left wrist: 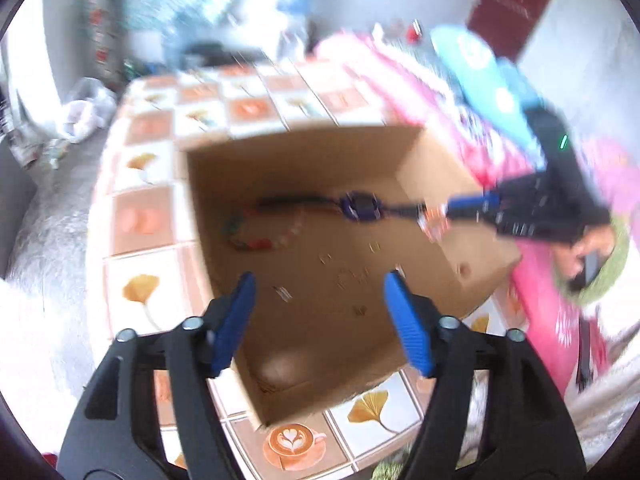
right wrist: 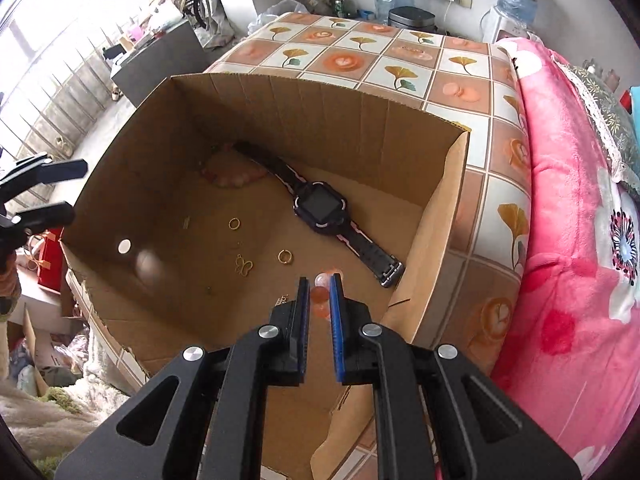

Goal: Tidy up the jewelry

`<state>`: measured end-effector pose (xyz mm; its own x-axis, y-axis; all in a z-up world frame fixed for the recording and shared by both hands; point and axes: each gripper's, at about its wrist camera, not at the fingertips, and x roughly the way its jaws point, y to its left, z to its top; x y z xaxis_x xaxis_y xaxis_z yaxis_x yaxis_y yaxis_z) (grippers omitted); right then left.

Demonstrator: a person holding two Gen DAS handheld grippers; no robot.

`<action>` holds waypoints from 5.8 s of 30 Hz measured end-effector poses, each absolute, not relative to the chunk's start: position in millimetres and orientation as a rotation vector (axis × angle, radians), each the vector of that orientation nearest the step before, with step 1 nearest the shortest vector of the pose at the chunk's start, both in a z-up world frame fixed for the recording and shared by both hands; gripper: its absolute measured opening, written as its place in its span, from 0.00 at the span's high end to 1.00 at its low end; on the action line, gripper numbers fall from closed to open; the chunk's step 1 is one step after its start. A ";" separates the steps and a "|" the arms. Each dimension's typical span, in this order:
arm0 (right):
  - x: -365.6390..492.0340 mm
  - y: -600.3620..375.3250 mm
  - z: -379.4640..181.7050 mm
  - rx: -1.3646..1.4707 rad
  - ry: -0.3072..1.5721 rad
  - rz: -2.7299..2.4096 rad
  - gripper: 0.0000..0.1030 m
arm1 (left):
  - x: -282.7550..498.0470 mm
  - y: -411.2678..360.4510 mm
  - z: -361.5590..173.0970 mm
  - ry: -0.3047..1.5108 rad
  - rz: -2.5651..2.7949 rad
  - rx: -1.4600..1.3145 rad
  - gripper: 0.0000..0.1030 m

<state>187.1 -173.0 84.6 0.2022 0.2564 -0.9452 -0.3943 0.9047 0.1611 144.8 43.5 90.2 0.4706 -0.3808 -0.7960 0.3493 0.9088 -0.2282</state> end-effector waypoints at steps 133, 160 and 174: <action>-15.3 -141.1 88.4 0.066 1.020 0.048 0.07 | 4.9 -2.4 45.6 0.998 0.012 -0.023 0.09; -11.1 -140.7 87.0 0.066 1.036 0.036 0.07 | 10.9 -3.2 41.9 1.016 0.008 -0.035 0.09; -10.9 -141.7 85.5 0.074 1.039 0.035 0.07 | 11.0 -3.0 41.9 1.017 0.008 -0.038 0.09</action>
<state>-10.9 -141.7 85.5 0.5072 0.0644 -0.8594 0.0061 0.9969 0.0783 11.0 -3.0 41.9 0.5261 -0.0113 -0.8504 -0.0240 0.9993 -0.0282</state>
